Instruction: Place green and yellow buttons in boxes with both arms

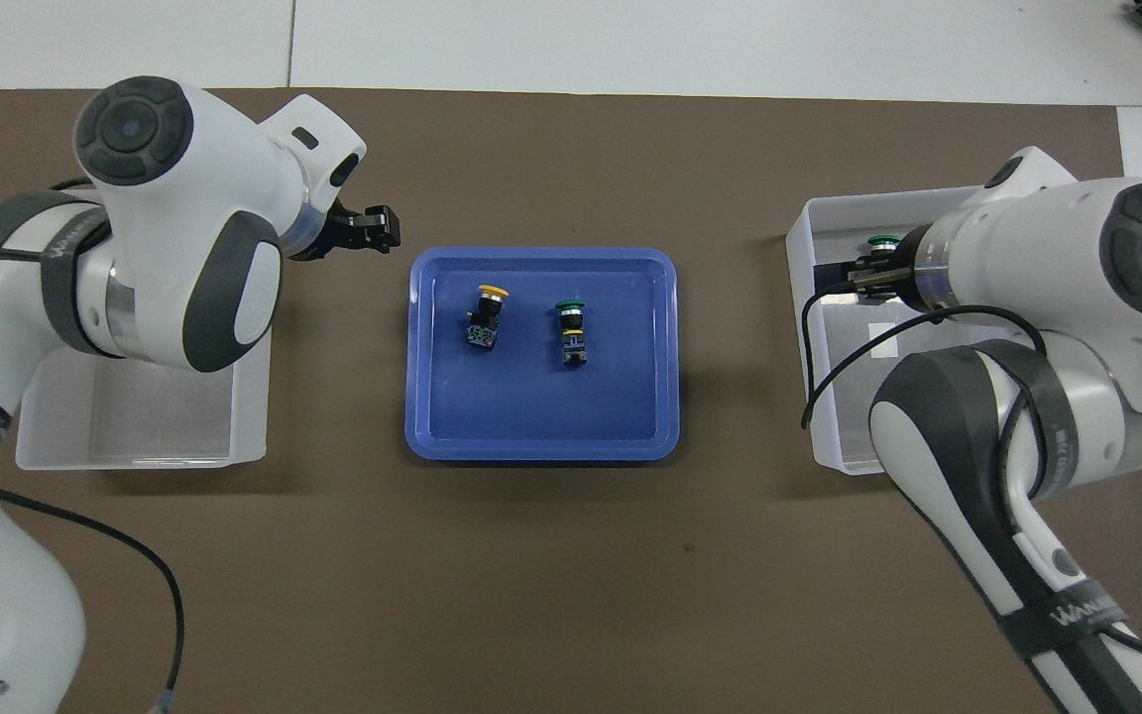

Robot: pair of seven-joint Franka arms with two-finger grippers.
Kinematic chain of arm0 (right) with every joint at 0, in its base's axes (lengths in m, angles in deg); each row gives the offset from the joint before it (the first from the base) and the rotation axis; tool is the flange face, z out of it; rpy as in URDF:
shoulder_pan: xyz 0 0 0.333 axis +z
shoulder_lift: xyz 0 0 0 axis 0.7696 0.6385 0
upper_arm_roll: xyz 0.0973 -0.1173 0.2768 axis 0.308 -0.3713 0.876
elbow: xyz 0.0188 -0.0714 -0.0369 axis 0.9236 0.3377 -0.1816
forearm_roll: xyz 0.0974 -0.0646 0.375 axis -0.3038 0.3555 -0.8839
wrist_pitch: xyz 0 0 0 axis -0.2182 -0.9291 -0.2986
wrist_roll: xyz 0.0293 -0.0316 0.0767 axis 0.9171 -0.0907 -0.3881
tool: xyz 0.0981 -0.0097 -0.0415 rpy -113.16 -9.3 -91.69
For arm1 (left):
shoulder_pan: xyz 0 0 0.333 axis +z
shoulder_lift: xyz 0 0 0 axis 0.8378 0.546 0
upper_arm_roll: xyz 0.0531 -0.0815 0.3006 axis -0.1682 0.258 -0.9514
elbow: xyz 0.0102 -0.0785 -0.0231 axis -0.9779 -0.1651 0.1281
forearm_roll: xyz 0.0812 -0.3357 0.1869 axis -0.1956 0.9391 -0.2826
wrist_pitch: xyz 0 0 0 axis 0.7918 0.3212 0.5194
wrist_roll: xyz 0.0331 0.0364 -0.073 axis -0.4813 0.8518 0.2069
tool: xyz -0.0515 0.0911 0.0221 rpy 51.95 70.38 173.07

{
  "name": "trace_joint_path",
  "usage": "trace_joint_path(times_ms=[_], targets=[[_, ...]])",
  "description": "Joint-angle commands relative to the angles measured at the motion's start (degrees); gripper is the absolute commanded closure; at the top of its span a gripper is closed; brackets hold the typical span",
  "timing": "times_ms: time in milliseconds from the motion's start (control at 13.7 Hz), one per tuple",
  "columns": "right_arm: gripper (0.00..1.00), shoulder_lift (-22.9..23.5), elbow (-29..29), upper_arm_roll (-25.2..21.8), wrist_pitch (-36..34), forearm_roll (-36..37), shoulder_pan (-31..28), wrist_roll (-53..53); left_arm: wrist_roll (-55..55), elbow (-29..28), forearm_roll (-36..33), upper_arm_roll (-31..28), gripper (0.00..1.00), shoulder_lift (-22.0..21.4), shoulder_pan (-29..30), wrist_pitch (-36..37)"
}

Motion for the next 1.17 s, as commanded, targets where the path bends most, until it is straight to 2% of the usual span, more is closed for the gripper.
trace_joint_path(times_ms=[0,219,729,1094], targets=[[0.0,1.96,-0.17,2.48,2.91,-2.49,2.12,6.61,-5.45,-4.73,-0.35,-0.7,0.27,-1.9,-3.3,-3.89],[0.0,3.98,-0.43,2.48,4.84,-2.4,7.05,11.11,-7.39,-4.99,-0.35,-0.61,0.27,-0.93,-5.32,-5.46],[0.0,8.11,-0.78,2.31,9.5,-1.17,13.73,15.68,-12.93,-6.13,-0.44,-0.7,0.28,3.2,-8.14,-12.32],[0.0,12.76,-1.66,2.39,16.88,4.36,15.15,17.89,-12.85,-6.13,-0.44,-0.61,0.3,5.04,-8.93,-16.19]])
